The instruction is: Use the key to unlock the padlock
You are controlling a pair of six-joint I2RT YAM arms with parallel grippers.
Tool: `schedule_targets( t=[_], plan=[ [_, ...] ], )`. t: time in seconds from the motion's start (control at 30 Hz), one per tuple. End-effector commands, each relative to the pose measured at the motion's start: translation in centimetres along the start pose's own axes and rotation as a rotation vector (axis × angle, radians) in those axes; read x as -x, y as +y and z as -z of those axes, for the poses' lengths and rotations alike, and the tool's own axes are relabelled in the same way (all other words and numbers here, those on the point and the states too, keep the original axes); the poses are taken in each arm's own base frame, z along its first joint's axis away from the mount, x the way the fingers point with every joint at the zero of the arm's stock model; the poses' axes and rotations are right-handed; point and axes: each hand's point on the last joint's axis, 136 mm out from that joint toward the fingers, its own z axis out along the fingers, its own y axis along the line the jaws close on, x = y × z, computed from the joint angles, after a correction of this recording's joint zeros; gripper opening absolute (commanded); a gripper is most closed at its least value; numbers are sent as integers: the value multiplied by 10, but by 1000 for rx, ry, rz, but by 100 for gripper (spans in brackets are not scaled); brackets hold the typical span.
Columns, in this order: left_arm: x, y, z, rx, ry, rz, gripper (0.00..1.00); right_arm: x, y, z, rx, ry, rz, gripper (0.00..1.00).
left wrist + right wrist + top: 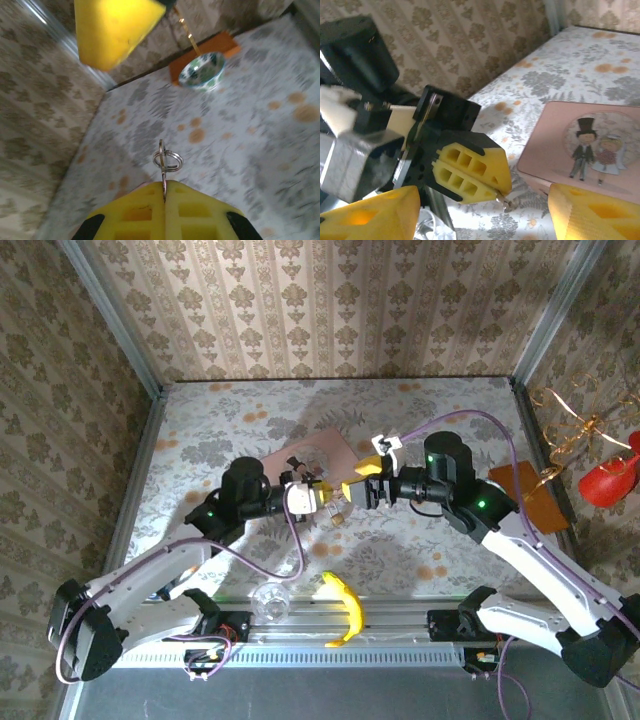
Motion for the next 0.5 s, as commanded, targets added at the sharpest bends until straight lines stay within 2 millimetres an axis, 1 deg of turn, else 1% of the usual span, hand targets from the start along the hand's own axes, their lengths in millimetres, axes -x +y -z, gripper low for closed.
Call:
schedule_targets(
  t=[0.0, 0.1, 0.13, 0.23, 0.3, 0.37, 0.47],
  plan=[
    [9, 27, 3, 178, 8, -300, 0, 5, -19, 6, -114, -22, -156, 69],
    [12, 32, 6, 234, 10, -409, 0, -1, -30, 4, -138, 19, -313, 67],
    [15, 34, 7, 245, 7, -437, 0, -3, -30, 2, -118, 35, -354, 66],
    [20, 38, 8, 272, 18, -529, 0, -7, -20, -5, -13, 57, -434, 64],
    [25, 42, 7, 312, 28, -607, 0, -7, -11, -7, 56, 65, -444, 64],
    [28, 40, 4, 336, 29, -678, 0, -4, -5, -7, 94, 69, -445, 64],
    [39, 39, 2, 389, 6, -775, 0, 2, 2, -5, 141, 76, -438, 65]
  ],
)
